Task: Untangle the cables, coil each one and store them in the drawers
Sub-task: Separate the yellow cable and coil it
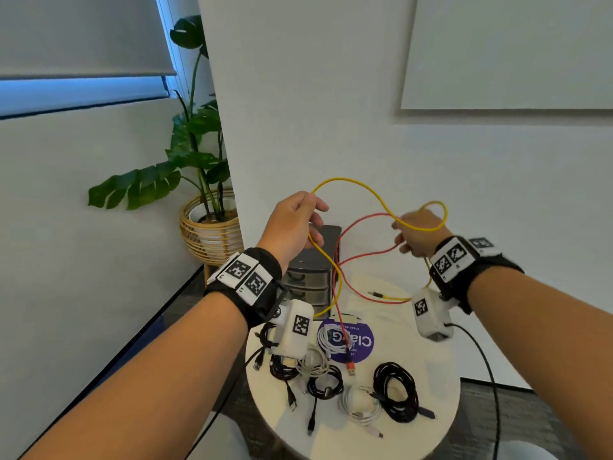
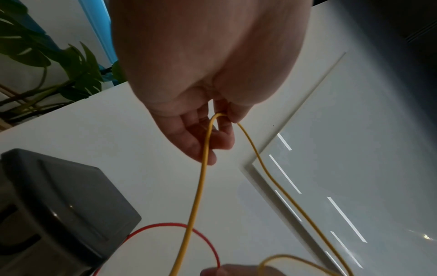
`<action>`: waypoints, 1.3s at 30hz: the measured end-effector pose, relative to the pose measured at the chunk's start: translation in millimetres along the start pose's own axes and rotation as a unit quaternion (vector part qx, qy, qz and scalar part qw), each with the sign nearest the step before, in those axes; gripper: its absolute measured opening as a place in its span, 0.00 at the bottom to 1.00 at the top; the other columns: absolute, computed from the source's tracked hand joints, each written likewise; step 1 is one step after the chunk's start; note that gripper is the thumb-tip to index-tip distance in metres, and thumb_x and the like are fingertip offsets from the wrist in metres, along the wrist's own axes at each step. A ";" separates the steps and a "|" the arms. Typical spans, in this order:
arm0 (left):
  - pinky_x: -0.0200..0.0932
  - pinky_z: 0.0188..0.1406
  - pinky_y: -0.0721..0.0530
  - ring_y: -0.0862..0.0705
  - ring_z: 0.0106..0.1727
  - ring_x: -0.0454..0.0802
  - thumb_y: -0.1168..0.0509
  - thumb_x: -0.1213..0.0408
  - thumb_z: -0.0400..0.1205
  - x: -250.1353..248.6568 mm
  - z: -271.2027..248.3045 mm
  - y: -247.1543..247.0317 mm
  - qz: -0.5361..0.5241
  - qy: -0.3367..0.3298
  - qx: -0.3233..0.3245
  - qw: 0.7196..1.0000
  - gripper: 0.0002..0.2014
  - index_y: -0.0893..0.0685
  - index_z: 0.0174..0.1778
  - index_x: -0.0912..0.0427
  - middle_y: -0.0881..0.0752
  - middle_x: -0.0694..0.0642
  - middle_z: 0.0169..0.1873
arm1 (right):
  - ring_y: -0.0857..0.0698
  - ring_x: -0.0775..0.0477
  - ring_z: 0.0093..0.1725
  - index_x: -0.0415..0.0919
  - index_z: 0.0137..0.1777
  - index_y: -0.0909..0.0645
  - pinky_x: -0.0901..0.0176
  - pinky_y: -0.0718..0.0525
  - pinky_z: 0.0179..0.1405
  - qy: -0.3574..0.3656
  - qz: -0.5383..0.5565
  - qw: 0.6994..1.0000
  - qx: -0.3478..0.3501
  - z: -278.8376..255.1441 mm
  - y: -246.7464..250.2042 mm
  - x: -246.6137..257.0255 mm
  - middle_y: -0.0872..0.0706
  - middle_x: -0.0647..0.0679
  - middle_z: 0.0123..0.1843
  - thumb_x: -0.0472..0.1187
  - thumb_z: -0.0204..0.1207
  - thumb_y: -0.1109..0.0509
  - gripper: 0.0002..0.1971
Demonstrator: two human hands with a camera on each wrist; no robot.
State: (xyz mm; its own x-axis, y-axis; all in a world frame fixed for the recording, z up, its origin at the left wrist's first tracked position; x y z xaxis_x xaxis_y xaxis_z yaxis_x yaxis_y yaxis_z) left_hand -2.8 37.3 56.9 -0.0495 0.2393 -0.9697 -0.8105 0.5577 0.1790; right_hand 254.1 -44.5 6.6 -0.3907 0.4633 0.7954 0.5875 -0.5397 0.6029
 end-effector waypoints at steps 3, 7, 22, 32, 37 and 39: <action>0.70 0.51 0.12 0.19 0.24 0.49 0.46 0.57 0.93 4.8 -0.8 5.8 0.010 -0.005 -0.010 1.000 0.18 0.12 0.50 0.57 0.19 0.53 0.33 | 0.14 0.49 0.34 0.32 0.68 0.20 0.63 0.24 0.15 -0.050 0.004 0.998 0.030 -14.6 -20.2 -22.3 0.14 0.40 0.51 0.41 0.87 0.35 0.16; 0.69 0.49 0.11 0.21 0.22 0.45 0.46 0.57 0.93 9.9 -1.8 9.0 0.023 -0.009 -0.021 0.999 0.18 0.11 0.50 0.56 0.19 0.52 0.31 | 0.09 0.44 0.38 0.45 0.82 0.32 0.64 0.28 0.17 -0.080 0.016 0.992 0.101 -22.2 -28.1 -25.2 0.20 0.41 0.68 0.38 0.89 0.37 0.23; 0.40 0.22 0.32 0.34 0.24 0.44 0.45 0.57 0.93 10.4 -1.6 1.3 0.011 -0.005 -0.033 0.999 0.17 0.11 0.51 0.56 0.27 0.51 0.28 | 0.09 0.39 0.44 0.37 0.63 0.14 0.40 0.10 0.60 -0.027 0.031 0.974 0.224 -43.5 -5.1 -21.5 0.09 0.37 0.43 0.29 0.75 0.21 0.16; 0.40 0.21 0.40 0.42 0.26 0.46 0.41 0.52 0.92 -4.3 -6.3 -1.7 -0.043 -0.013 0.018 0.999 0.15 0.09 0.60 0.51 0.39 0.51 0.29 | 0.19 0.41 0.74 0.53 0.74 0.22 0.54 0.21 0.61 0.129 -0.270 0.923 0.241 -82.0 41.3 50.8 0.14 0.48 0.68 0.20 0.79 0.42 0.32; 0.39 0.20 0.39 0.41 0.25 0.46 0.40 0.52 0.92 -17.6 -12.7 -12.5 -0.045 -0.034 0.048 0.997 0.15 0.08 0.58 0.54 0.37 0.49 0.27 | 0.08 0.41 0.51 0.46 0.71 0.21 0.47 0.15 0.57 0.159 0.123 0.949 0.244 -118.6 28.7 106.8 0.07 0.42 0.51 0.36 0.86 0.37 0.16; 0.37 0.20 0.37 0.40 0.24 0.44 0.41 0.53 0.92 -19.3 -15.8 -11.8 -0.049 -0.032 0.060 0.996 0.16 0.11 0.58 0.58 0.35 0.49 0.28 | 0.18 0.47 0.29 0.43 0.65 0.17 0.56 0.15 0.34 0.222 0.043 0.955 0.194 -123.9 21.3 118.8 0.14 0.50 0.34 0.42 0.88 0.34 0.10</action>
State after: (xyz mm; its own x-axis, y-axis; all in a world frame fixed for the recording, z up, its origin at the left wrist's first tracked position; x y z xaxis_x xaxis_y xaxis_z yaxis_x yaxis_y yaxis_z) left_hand -1.5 13.5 70.9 0.0662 0.2270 -0.9717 -0.7333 0.6714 0.1069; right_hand 132.3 -88.0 121.5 -0.5406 0.0395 0.8404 0.8152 -0.2222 0.5348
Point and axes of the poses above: each hand's wrist, its own z-axis towards the middle knuckle, its own y-axis out of the back of the hand, x = y × z, the point moved 1 cm from there along z, towards the middle knuckle
